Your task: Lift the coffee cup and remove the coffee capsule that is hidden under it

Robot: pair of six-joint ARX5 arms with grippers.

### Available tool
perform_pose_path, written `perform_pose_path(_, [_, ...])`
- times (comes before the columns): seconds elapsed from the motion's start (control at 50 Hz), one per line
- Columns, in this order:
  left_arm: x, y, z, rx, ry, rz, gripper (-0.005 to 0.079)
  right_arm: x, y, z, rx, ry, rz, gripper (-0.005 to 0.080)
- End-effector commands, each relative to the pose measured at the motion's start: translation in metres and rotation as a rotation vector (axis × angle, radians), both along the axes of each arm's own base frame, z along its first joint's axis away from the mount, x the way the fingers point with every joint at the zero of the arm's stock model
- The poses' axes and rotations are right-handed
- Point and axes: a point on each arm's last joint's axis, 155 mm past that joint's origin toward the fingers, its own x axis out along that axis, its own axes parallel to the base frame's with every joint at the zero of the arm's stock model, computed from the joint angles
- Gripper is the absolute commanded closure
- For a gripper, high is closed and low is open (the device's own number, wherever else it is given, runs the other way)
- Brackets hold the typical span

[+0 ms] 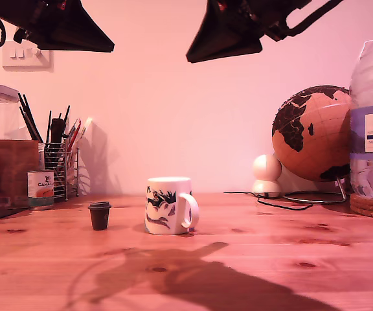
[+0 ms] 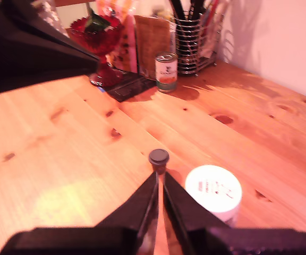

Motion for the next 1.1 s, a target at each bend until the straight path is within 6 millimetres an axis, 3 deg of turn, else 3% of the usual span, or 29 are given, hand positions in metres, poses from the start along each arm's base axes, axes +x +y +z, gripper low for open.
perform_pose_path(0.0, [-0.004, -0.003, -0.018, 0.01, 0.032, -0.009, 0.0762, -0.007, 0.0, 0.0, 0.012, -0.002, 0.007, 0.0764])
perform_pose_path(0.18, [-0.009, -0.008, -0.022, 0.015, 0.035, -0.022, 0.0762, -0.011, -0.005, 0.01, 0.023, -0.021, -0.006, 0.0764])
perform_pose_path(0.4, [-0.018, -0.009, -0.033, 0.023, 0.046, -0.041, 0.0762, -0.017, -0.011, -0.006, 0.005, 0.005, -0.018, 0.0764])
perform_pose_path(0.8, [-0.035, -0.037, -0.005, -0.04, -0.05, -0.159, 0.0762, -0.015, -0.009, 0.006, 0.028, -0.022, -0.015, 0.0764])
perform_pose_path(1.08, [-0.038, -0.041, -0.006, -0.038, -0.045, -0.172, 0.0761, -0.014, -0.009, 0.007, 0.03, -0.024, -0.017, 0.0764])
